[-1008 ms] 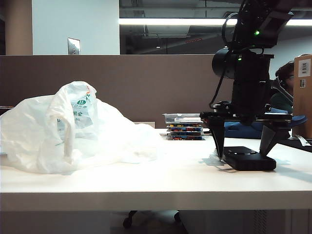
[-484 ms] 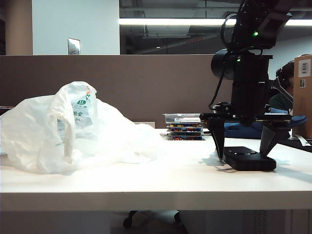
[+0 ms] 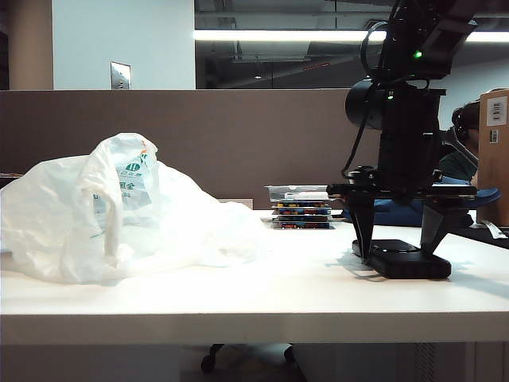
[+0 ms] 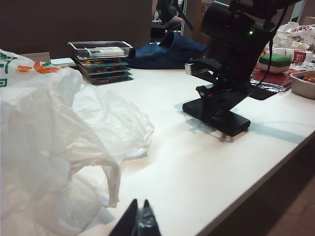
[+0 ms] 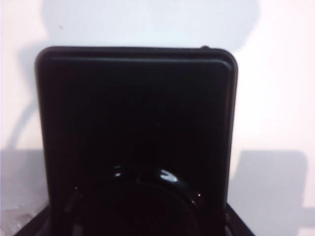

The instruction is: Put the power bank into the bag.

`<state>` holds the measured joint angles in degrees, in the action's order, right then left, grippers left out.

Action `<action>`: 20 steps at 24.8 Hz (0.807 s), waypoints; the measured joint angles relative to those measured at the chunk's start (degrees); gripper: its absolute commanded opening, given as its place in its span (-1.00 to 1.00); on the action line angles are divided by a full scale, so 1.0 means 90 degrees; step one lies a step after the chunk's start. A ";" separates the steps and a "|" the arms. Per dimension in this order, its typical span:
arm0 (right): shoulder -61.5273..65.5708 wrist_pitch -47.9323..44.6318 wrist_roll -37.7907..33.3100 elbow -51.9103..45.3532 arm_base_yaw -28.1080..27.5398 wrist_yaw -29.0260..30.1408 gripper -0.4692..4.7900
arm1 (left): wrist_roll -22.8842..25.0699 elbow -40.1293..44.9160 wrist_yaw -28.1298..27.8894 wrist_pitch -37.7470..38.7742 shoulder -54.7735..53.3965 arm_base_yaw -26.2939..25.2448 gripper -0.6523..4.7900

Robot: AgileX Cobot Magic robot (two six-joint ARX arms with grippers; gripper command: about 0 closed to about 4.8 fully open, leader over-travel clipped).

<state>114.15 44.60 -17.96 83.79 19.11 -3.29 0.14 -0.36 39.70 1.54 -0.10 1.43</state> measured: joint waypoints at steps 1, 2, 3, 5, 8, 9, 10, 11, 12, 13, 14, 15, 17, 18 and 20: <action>0.0000 0.0000 0.0000 0.0000 0.0000 0.0000 0.32 | 0.0000 0.0000 0.0000 0.0000 0.0000 0.0000 -0.78; 0.0000 0.0000 0.0000 0.0000 0.0000 0.0000 0.32 | 0.0000 0.0000 0.0000 -0.0002 0.0000 0.0000 -0.78; 0.0000 0.0000 0.0000 0.0000 0.0000 0.0002 0.32 | 0.0000 0.0000 0.0000 -0.0010 0.0000 0.0000 -0.78; 0.0000 0.0005 0.0000 0.0000 0.0000 0.0002 0.32 | 0.0000 0.0000 0.0000 -0.0029 0.0000 0.0000 -0.78; 0.0000 0.0044 0.0000 0.0012 0.0000 0.0007 0.32 | 0.0000 0.0000 0.0000 -0.0053 -0.0002 0.0000 -0.77; 0.0000 0.0051 0.0000 0.0015 0.0000 0.0012 0.32 | 0.0000 0.0000 0.0000 -0.0063 -0.0002 0.0000 -0.74; 0.0000 0.0058 0.0000 0.0015 0.0000 0.0019 0.32 | 0.0000 0.0000 0.0000 -0.0102 -0.0002 0.0000 -0.69; 0.0000 0.0080 0.0000 0.0017 0.0000 0.0027 0.32 | -0.0002 0.0000 0.0000 -0.0209 -0.0002 0.0000 -0.65; -0.0002 0.0097 0.0002 0.0017 0.0000 0.0027 0.32 | -0.0002 0.0000 0.0000 -0.0335 -0.0002 0.0000 -0.65; -0.0007 0.0100 0.0007 0.0017 0.0000 0.0029 0.32 | 0.0000 0.0000 0.0000 -0.0517 -0.0002 0.0000 -0.65; -0.0017 0.0102 0.0012 0.0017 0.0000 0.0032 0.32 | 0.0000 0.0000 0.0000 -0.0668 -0.0002 0.0000 -0.65; -0.0036 0.0136 0.0044 0.0012 0.0000 0.0046 0.32 | 0.0000 -0.0002 0.0000 -0.0959 -0.0002 0.0000 -0.65; -0.0114 0.0335 0.0068 -0.0032 0.0000 0.0168 0.32 | 0.0000 -0.0002 0.0000 -0.1202 -0.0002 0.0000 -0.65; -0.0138 0.0372 0.0075 -0.0034 0.0000 0.0185 0.32 | 0.0000 -0.0002 0.0000 -0.1197 -0.0002 0.0000 -0.65; -0.0209 0.0418 0.0117 -0.0036 0.0002 0.0214 0.32 | 0.0000 -0.0002 0.0000 -0.1202 -0.0002 0.0000 -0.65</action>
<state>112.27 48.36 -16.91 83.46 19.14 -1.37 0.14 -0.38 39.70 -9.28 -0.12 1.43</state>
